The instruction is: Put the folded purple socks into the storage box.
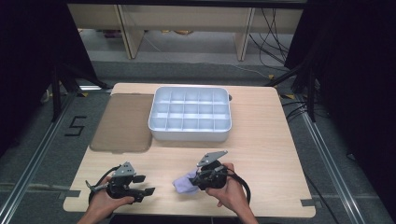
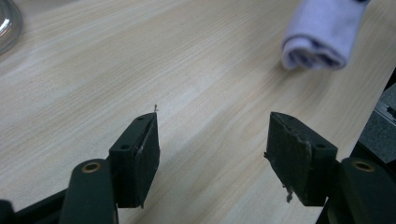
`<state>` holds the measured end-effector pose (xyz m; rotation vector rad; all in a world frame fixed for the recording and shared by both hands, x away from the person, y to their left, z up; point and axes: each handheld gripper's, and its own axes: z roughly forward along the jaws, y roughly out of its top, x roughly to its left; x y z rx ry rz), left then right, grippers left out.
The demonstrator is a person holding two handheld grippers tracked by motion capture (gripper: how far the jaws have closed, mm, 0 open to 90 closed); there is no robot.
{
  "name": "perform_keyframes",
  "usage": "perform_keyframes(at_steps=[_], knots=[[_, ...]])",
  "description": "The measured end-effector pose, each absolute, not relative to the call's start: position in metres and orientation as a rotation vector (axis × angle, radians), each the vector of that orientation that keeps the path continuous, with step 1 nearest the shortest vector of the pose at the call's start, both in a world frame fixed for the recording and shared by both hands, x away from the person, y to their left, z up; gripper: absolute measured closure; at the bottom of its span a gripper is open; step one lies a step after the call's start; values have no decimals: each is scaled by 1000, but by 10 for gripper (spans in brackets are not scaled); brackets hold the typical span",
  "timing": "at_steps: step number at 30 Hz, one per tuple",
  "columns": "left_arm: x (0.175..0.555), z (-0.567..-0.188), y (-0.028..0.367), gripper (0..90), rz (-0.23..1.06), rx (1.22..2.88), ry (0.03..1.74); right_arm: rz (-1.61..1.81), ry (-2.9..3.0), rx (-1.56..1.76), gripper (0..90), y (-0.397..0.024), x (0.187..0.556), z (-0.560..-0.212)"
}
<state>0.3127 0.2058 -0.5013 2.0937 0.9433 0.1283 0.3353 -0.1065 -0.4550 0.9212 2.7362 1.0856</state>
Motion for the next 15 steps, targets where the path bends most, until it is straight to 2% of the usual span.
perform_keyframes(at_steps=[7,15], knots=[[313,-501,205,343,134,2107,928,1070,2670,904,739,-119,335,-434],[313,-501,206,341,131,2109,927,1053,2647,942,738,-131,341,-427]])
